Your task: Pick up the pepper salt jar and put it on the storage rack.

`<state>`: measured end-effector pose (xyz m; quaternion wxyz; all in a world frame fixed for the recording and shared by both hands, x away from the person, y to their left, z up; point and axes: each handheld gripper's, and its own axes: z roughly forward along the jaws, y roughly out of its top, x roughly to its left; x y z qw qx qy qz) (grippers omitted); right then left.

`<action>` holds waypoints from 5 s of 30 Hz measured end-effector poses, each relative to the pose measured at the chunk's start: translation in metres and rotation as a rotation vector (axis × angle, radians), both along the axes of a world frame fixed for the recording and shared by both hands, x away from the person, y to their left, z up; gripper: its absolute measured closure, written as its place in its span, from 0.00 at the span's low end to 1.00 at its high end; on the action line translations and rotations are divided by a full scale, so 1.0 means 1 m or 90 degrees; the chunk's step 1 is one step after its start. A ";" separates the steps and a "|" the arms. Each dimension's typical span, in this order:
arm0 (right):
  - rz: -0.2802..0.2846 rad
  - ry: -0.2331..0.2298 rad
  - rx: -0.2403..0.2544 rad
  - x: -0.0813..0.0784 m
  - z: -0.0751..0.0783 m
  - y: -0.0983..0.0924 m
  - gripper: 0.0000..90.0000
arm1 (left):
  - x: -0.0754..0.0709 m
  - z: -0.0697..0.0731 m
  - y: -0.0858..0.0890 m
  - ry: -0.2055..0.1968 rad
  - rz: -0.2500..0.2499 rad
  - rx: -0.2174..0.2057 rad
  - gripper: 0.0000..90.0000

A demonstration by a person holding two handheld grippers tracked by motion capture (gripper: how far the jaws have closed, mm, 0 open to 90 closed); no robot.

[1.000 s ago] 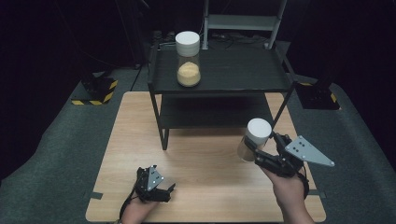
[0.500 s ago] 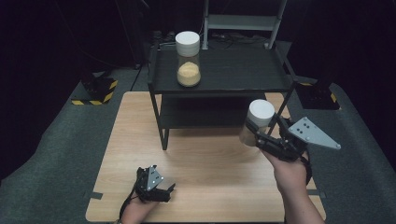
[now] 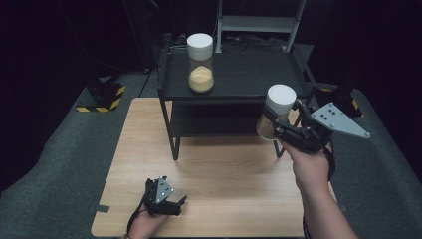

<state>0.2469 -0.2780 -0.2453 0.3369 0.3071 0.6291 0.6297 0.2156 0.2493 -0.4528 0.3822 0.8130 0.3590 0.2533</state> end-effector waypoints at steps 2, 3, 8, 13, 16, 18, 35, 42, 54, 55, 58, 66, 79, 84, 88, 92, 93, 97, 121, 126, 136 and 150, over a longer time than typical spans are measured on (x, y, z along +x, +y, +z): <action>-0.003 -0.004 0.001 0.002 0.004 0.001 0.39 | 0.000 0.000 0.001 0.001 -0.001 -0.001 0.01; -0.004 -0.005 0.002 0.004 0.007 0.002 0.39 | 0.000 0.000 0.001 0.001 -0.001 -0.002 0.01; -0.011 -0.012 0.003 0.009 0.016 0.006 0.38 | 0.001 0.000 0.002 0.003 -0.002 -0.006 0.01; -0.019 -0.014 0.011 0.017 0.023 0.010 0.38 | 0.001 0.000 0.003 0.004 -0.004 -0.007 0.01; -0.024 -0.015 0.022 0.024 0.028 0.012 0.38 | 0.001 0.000 0.004 0.006 -0.005 -0.010 0.01; -0.027 -0.016 0.026 0.028 0.032 0.013 0.38 | 0.002 0.000 0.004 0.007 -0.004 -0.012 0.01; -0.060 -0.010 0.025 0.068 0.050 0.033 0.38 | 0.002 -0.001 0.008 0.010 -0.004 -0.026 0.01; -0.069 -0.009 0.017 0.081 0.052 0.043 0.38 | 0.002 -0.001 0.009 0.009 -0.003 -0.029 0.01; -0.083 0.003 0.014 0.101 0.052 0.055 0.38 | 0.003 -0.001 0.011 0.013 -0.005 -0.035 0.01; -0.084 0.004 0.012 0.102 0.052 0.056 0.38 | 0.003 -0.001 0.011 0.013 -0.005 -0.035 0.01; -0.084 0.007 0.009 0.104 0.051 0.058 0.38 | 0.003 -0.001 0.012 0.014 -0.004 -0.038 0.01; -0.080 0.010 0.009 0.107 0.046 0.060 0.38 | 0.004 -0.001 0.012 0.016 -0.005 -0.040 0.01; -0.081 0.007 0.018 0.107 0.041 0.061 0.38 | 0.003 -0.001 0.013 0.016 -0.003 -0.043 0.01; -0.085 0.005 0.016 0.106 0.040 0.062 0.38 | 0.004 -0.001 0.013 0.016 -0.003 -0.043 0.01; -0.087 0.006 0.016 0.106 0.041 0.063 0.38 | 0.004 -0.001 0.013 0.016 -0.004 -0.043 0.01; -0.086 0.012 0.011 0.106 0.043 0.063 0.36 | 0.004 -0.001 0.013 0.016 -0.004 -0.044 0.01; -0.087 0.012 0.009 0.106 0.044 0.063 0.34 | 0.004 -0.001 0.013 0.017 -0.004 -0.044 0.01; -0.086 0.021 0.014 0.105 0.047 0.062 0.28 | 0.004 -0.001 0.013 0.017 -0.004 -0.044 0.01; -0.076 0.015 0.006 0.088 0.042 0.056 0.00 | 0.004 -0.001 0.011 0.018 -0.004 -0.037 0.01; -0.078 0.011 -0.001 0.083 0.039 0.052 0.00 | 0.004 0.000 0.011 0.018 -0.004 -0.035 0.01; -0.060 0.001 -0.002 0.069 0.031 0.039 0.00 | 0.003 -0.001 0.010 0.015 -0.001 -0.035 0.01; -0.041 -0.009 -0.018 0.048 0.009 0.024 0.00 | 0.003 -0.001 0.009 0.013 0.000 -0.029 0.01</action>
